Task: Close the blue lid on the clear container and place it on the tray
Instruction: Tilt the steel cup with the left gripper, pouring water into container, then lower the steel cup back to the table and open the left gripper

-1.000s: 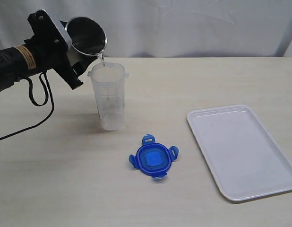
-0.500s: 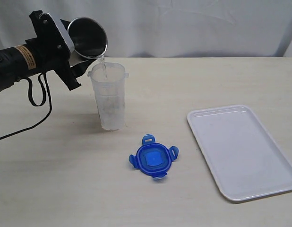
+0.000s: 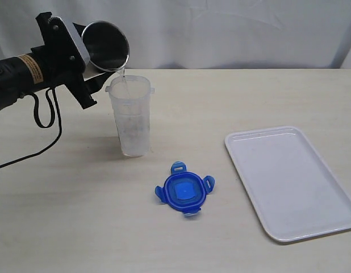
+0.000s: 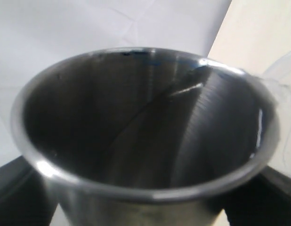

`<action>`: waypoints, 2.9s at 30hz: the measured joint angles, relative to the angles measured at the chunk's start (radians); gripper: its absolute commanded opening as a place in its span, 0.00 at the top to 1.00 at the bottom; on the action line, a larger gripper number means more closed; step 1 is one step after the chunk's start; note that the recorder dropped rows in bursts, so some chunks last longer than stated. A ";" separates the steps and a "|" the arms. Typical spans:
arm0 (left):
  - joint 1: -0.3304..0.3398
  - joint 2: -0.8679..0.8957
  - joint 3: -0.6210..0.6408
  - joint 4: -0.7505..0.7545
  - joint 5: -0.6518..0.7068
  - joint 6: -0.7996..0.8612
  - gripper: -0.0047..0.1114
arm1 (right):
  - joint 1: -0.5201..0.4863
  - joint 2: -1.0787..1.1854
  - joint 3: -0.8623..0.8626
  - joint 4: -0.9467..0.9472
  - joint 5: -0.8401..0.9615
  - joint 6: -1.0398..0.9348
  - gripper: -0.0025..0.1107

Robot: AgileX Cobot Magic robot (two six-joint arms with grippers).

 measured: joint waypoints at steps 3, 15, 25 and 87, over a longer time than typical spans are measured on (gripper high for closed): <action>0.000 0.000 0.000 0.000 0.000 0.000 0.96 | 0.000 0.000 0.000 0.000 0.000 0.000 0.94; 0.000 0.000 0.000 -0.002 0.002 0.038 0.96 | 0.000 0.000 0.000 0.000 0.000 0.000 0.94; 0.000 0.000 0.000 -0.002 0.002 0.048 0.96 | 0.000 0.000 0.000 0.000 0.000 0.000 0.94; 0.148 0.393 -0.342 -0.329 0.046 -0.666 0.96 | 0.000 0.000 0.000 0.000 0.000 0.000 0.94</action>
